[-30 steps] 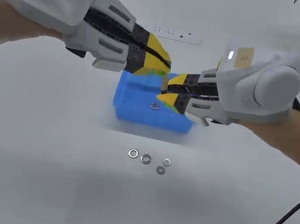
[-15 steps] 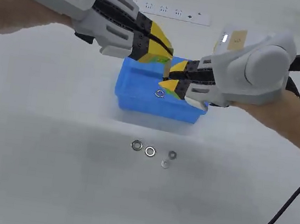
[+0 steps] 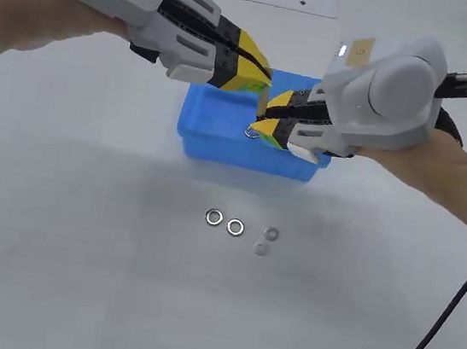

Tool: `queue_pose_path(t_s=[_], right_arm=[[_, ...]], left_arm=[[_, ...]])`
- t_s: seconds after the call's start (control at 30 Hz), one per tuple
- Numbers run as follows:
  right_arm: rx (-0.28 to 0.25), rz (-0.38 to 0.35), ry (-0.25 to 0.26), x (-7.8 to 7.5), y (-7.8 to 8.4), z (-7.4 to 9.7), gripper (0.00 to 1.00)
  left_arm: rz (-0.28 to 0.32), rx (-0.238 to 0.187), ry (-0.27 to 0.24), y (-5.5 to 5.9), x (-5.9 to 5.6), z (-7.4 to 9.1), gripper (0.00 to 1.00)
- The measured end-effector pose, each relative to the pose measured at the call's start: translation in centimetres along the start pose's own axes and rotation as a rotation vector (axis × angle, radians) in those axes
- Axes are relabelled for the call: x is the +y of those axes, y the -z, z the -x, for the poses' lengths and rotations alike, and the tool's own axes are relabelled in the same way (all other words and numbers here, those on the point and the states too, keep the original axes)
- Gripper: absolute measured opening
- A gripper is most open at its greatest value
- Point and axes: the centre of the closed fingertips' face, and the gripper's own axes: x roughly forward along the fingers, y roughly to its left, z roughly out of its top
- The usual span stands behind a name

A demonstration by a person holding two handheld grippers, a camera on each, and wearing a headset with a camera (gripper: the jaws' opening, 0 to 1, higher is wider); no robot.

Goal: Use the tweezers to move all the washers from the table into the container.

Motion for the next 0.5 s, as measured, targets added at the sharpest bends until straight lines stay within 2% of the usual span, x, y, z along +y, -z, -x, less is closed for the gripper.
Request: queue_pose_path(t_s=[0.23, 0.5], right_arm=[[0.019, -0.019, -0.001, 0.05, 0.58, -0.3, 0.11], [0.009, -0.032, 0.027, -0.27, 0.24, 0.04, 0.12]], left_arm=[[0.021, 0.01, 0.004, 0.62, 0.26, -0.4, 0.05], [-0.003, 0.012, -0.012, 0.17, 0.46, -0.42, 0.05]])
